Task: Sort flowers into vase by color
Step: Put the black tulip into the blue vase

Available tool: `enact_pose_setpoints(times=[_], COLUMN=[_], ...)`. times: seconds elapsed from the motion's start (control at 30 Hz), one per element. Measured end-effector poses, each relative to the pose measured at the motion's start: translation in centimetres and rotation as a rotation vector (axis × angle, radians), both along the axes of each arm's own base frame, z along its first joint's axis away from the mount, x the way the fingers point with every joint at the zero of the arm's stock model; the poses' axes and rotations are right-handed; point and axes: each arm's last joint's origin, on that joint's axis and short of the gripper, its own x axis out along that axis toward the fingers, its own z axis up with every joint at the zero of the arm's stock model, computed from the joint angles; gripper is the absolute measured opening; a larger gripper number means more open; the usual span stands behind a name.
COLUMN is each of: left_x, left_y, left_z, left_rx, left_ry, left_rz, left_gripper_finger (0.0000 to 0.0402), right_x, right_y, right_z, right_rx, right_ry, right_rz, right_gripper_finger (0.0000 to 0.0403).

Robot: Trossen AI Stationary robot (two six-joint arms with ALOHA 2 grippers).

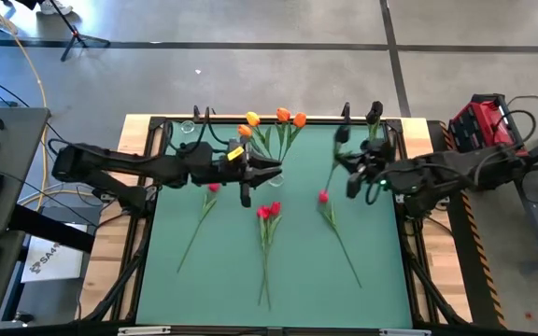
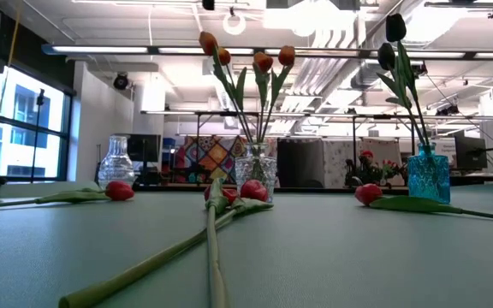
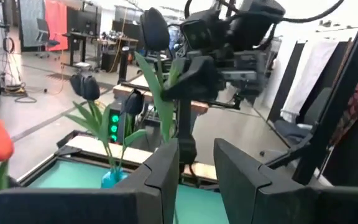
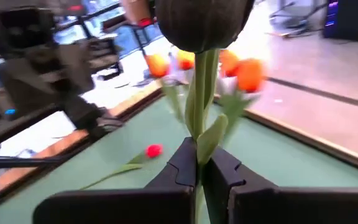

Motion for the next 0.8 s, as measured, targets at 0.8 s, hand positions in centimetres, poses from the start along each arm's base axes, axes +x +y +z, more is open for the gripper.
enact_pose_setpoints(times=[0.8], left_x=[-5.9], left_y=[0.8], left_z=[1.5], left_rx=[-0.059], left_ry=[0.214], left_rz=[0.248], left_gripper_finger=[0.0089], right_x=[-9.5], right_y=[-3.2], right_z=[1.4], right_rx=[-0.052], right_ry=[0.070], right_rz=[-0.180], right_gripper_finger=[0.0000])
